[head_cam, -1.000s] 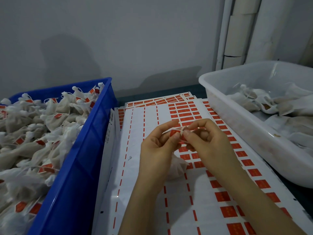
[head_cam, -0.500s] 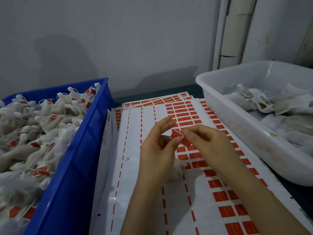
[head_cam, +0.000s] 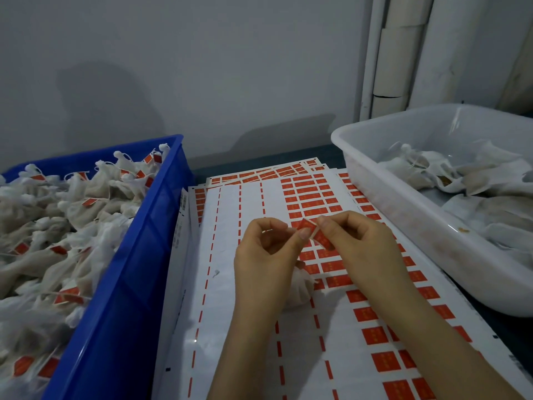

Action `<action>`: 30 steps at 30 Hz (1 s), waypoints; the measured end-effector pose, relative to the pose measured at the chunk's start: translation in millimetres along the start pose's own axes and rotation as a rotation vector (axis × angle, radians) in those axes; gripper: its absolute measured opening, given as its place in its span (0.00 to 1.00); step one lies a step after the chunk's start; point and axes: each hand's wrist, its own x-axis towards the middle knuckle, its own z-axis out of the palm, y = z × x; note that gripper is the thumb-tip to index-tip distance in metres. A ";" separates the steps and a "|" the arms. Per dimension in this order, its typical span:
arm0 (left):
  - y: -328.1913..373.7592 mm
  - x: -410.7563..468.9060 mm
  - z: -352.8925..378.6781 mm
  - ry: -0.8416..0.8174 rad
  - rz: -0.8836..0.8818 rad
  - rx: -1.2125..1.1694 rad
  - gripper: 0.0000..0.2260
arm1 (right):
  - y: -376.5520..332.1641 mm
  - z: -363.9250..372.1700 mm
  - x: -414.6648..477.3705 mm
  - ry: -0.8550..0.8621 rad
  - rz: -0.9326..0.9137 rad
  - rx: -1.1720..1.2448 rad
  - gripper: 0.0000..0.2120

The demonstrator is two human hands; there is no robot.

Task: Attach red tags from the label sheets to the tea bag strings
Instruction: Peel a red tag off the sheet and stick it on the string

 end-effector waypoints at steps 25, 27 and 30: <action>6.3 -12.9 7.1 0.024 0.311 0.059 0.06 | -10.1 4.1 -8.4 0.100 0.115 0.220 0.07; 7.6 -13.8 7.3 0.024 0.310 0.052 0.06 | -10.8 3.9 -9.0 0.100 0.073 0.176 0.03; 9.6 -16.0 8.5 0.024 0.311 0.036 0.08 | -9.8 3.1 -9.0 0.107 0.040 0.148 0.04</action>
